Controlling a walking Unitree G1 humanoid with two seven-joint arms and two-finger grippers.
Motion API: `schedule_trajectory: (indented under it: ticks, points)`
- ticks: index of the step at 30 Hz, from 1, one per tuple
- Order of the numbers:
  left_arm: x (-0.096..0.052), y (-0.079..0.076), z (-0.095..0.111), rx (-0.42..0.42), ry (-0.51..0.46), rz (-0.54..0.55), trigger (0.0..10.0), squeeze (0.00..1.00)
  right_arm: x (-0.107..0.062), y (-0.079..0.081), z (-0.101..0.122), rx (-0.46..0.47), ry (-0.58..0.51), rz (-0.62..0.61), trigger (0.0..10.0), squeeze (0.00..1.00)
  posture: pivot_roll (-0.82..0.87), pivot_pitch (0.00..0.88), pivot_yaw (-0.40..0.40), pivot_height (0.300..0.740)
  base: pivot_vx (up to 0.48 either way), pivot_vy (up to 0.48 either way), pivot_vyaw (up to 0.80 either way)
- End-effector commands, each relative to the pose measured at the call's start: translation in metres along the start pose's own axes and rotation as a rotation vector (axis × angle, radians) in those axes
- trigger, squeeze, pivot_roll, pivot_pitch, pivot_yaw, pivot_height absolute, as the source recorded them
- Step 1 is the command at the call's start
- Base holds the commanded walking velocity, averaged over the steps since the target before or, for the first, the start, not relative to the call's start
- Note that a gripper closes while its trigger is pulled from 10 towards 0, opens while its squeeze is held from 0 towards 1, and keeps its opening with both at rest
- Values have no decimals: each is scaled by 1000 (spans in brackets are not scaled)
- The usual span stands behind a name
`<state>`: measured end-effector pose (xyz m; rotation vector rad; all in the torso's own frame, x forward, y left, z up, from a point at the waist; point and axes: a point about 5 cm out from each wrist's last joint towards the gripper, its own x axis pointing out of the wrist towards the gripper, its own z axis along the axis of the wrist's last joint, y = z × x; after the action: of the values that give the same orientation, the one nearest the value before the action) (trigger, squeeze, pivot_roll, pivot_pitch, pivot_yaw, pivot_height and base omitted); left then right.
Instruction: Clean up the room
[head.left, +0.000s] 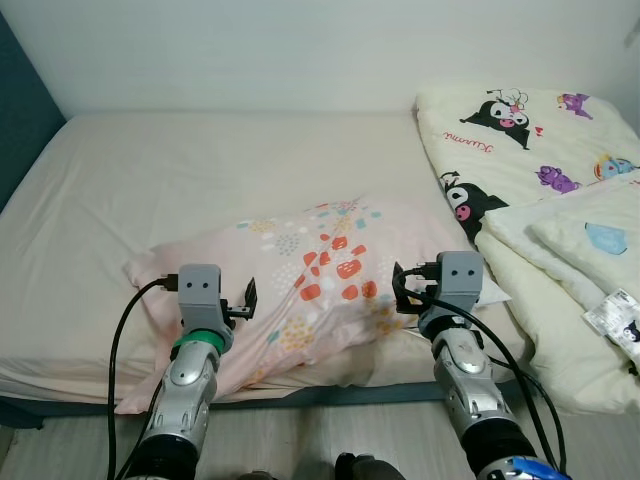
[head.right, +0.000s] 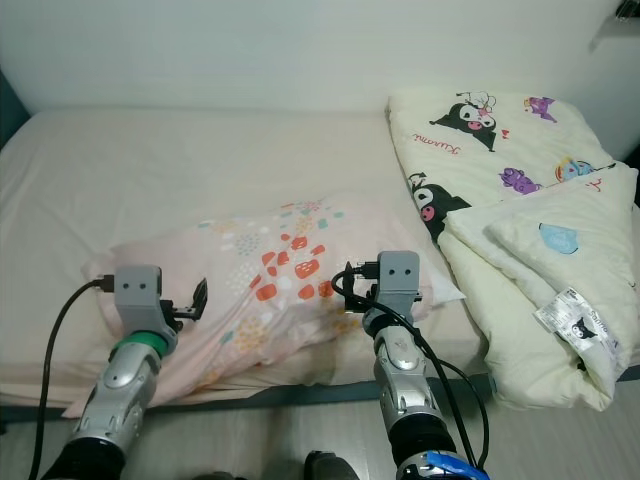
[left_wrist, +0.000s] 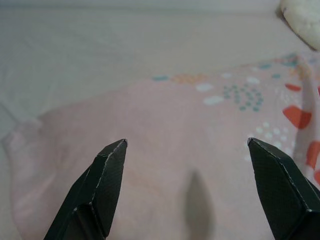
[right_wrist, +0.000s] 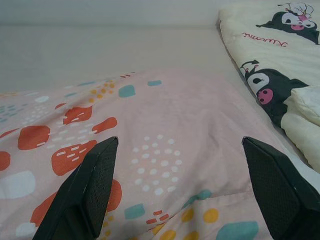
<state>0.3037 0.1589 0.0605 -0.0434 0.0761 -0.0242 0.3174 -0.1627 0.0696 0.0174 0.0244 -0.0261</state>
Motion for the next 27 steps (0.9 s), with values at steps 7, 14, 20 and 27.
schedule_trajectory:
  ticks: [7, 14, 20, 27]
  points:
    - [-4, 2, -10, 80, 36, 50, 10000, 0, -2, 0, -7, -1, 35, 11, 10000, 0, 1, 82, -14, 740, 0, 0, 0]
    - [-2, -3, -13, 61, 76, -2, 10000, 0, -1, 1, -5, -6, 34, 6, 10000, 0, -10, 73, -19, 740, 0, 0, 0]
    - [-1, -10, -8, 53, 61, -60, 10000, 0, 0, 2, -2, -13, 17, 7, 10000, 0, -7, 81, -9, 740, 0, 0, 0]
    - [2, -6, -3, 70, 34, -11, 10000, 0, 1, 3, 1, -20, -1, -1, 10000, 0, -3, 89, 12, 740, 0, 0, 0]
